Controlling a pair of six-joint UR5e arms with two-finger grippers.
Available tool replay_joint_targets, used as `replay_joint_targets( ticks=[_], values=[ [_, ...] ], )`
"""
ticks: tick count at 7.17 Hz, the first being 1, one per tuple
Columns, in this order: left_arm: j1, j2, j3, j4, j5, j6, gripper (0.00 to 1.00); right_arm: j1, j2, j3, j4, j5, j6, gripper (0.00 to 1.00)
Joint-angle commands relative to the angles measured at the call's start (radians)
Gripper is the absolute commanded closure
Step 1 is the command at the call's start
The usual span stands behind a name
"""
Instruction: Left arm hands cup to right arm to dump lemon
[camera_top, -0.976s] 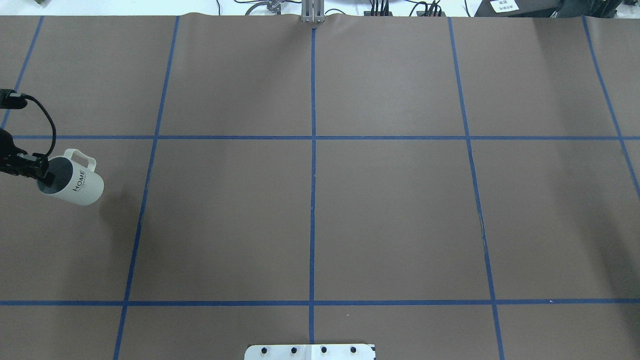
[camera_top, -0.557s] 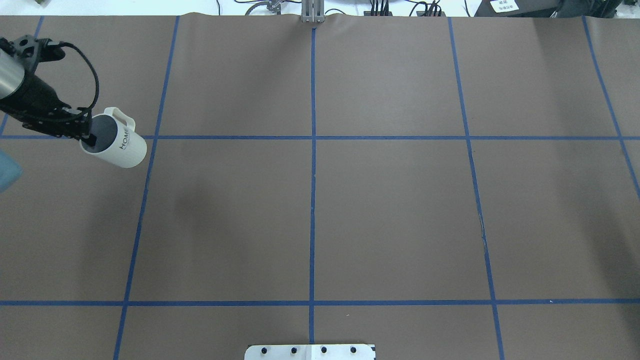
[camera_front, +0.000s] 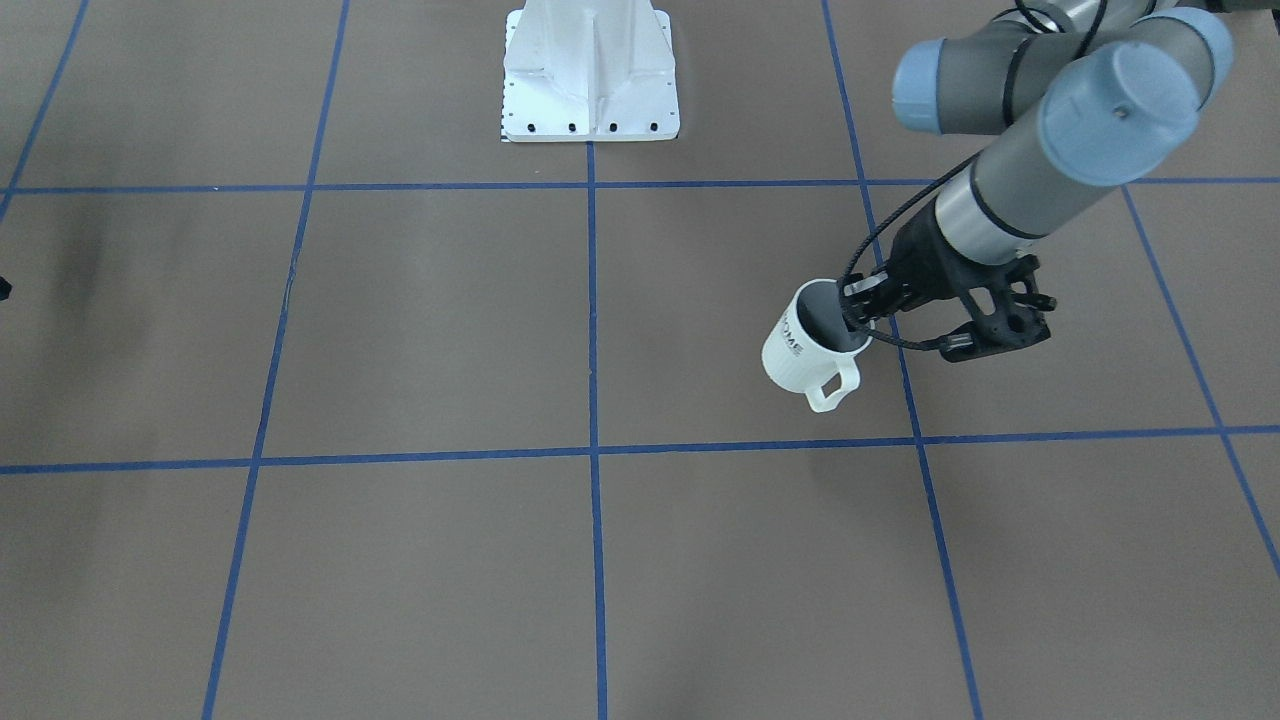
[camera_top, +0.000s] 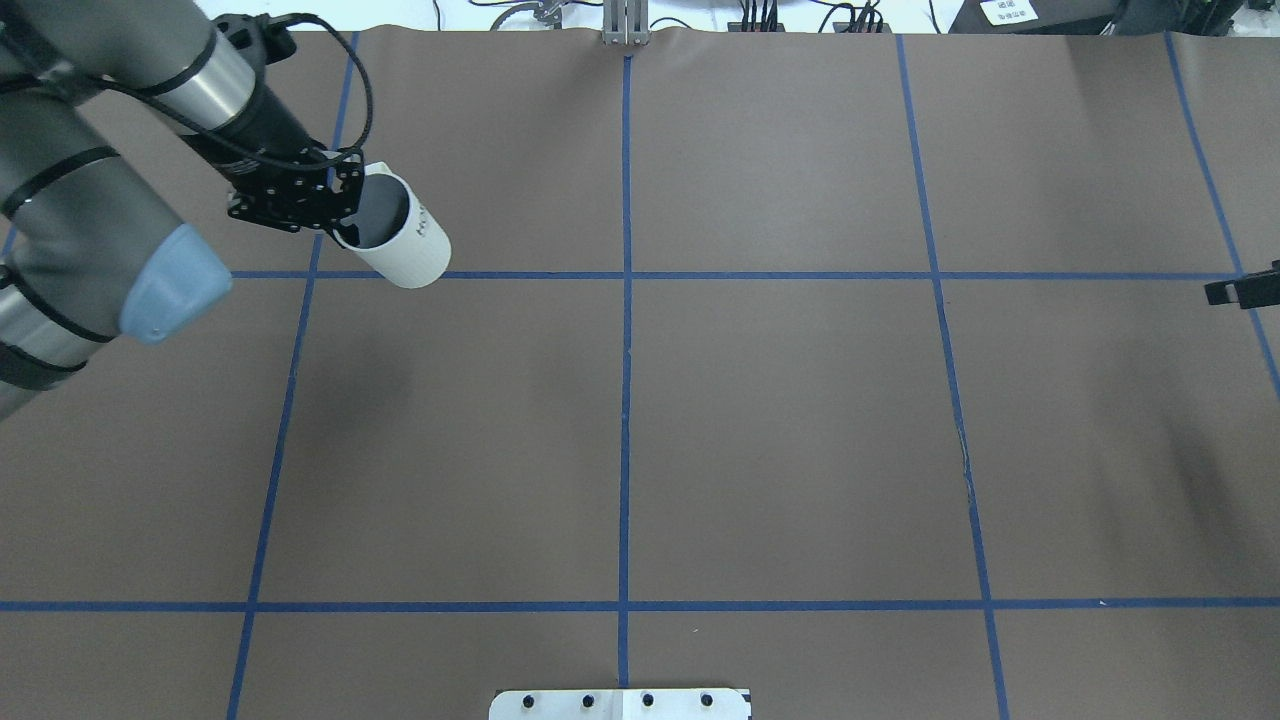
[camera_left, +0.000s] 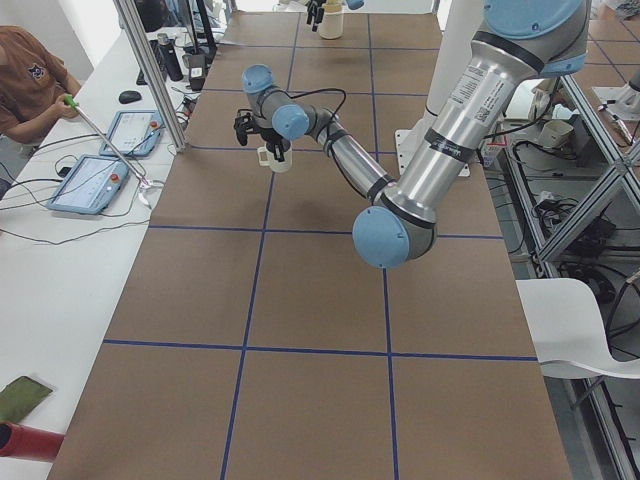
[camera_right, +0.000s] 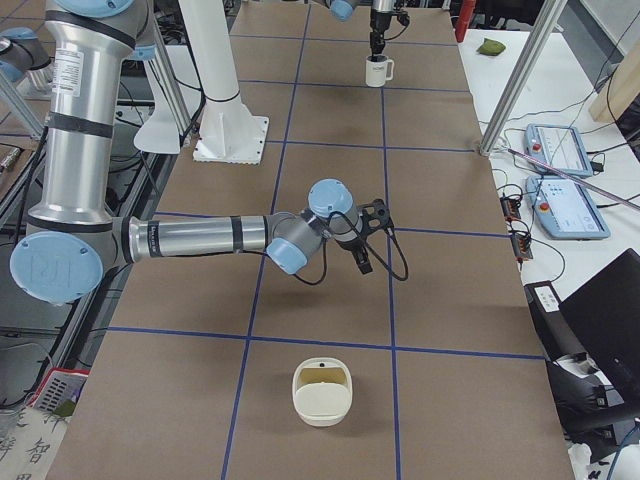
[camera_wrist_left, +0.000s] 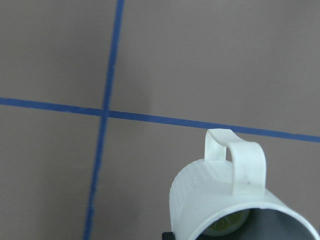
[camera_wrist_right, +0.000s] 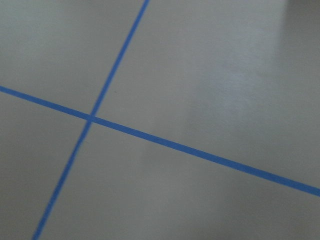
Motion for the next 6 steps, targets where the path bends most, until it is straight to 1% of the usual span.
replay_joint_targets(
  ticks=[1,2,3,4,5,6],
  values=[
    [0.045,-0.107,0.073,0.013,0.002,-0.211,1.00,-0.123,0.032,-0.001,0.182,-0.100,0.195,0.00],
    [0.068,-0.205,0.151,0.083,0.005,-0.359,1.00,-0.158,0.064,-0.002,0.219,-0.117,0.270,0.00],
    [0.077,-0.288,0.219,0.105,0.012,-0.392,1.00,-0.210,0.087,0.007,0.275,-0.222,0.290,0.00],
    [0.095,-0.301,0.222,0.104,0.035,-0.394,1.00,-0.304,0.086,0.008,0.335,-0.366,0.300,0.00],
    [0.117,-0.330,0.225,0.107,0.108,-0.399,1.00,-0.413,0.097,0.010,0.342,-0.521,0.309,0.00],
    [0.132,-0.341,0.242,0.101,0.113,-0.440,1.00,-0.525,0.147,0.014,0.340,-0.683,0.310,0.00]
  ],
)
